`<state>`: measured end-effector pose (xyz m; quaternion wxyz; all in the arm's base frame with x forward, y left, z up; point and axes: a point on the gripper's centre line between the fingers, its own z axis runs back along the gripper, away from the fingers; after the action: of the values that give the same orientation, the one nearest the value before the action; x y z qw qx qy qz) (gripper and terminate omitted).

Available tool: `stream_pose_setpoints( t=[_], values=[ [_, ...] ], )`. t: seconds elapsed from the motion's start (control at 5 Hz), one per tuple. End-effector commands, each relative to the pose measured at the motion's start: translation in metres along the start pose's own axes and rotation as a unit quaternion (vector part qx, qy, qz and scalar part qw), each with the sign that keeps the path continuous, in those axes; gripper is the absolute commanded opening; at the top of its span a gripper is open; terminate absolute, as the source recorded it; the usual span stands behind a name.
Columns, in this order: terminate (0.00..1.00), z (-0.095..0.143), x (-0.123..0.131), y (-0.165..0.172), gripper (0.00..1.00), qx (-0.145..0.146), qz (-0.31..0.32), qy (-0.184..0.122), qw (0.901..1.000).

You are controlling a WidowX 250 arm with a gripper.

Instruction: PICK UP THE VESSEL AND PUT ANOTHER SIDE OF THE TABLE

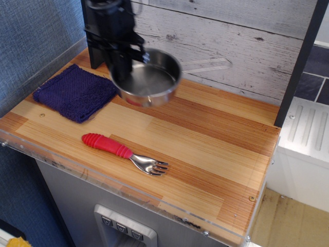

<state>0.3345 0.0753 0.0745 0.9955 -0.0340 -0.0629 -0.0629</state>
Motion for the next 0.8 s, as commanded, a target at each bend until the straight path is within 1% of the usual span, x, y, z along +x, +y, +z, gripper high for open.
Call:
stream_pose_setpoints(
  t=[0.0, 0.2, 0.4, 0.6],
  values=[
    [0.00, -0.014, 0.015, -0.047, 0.00, 0.019, -0.115, 0.003, 0.9932],
    [0.00, -0.029, 0.027, -0.063, 0.00, 0.040, -0.182, 0.013, 0.9823],
    [0.00, -0.046, 0.041, -0.078, 0.00, 0.057, -0.231, 0.025, 0.9710],
    [0.00, -0.056, 0.050, -0.087, 0.00, 0.055, -0.242, 0.030, 0.9682]
  ],
)
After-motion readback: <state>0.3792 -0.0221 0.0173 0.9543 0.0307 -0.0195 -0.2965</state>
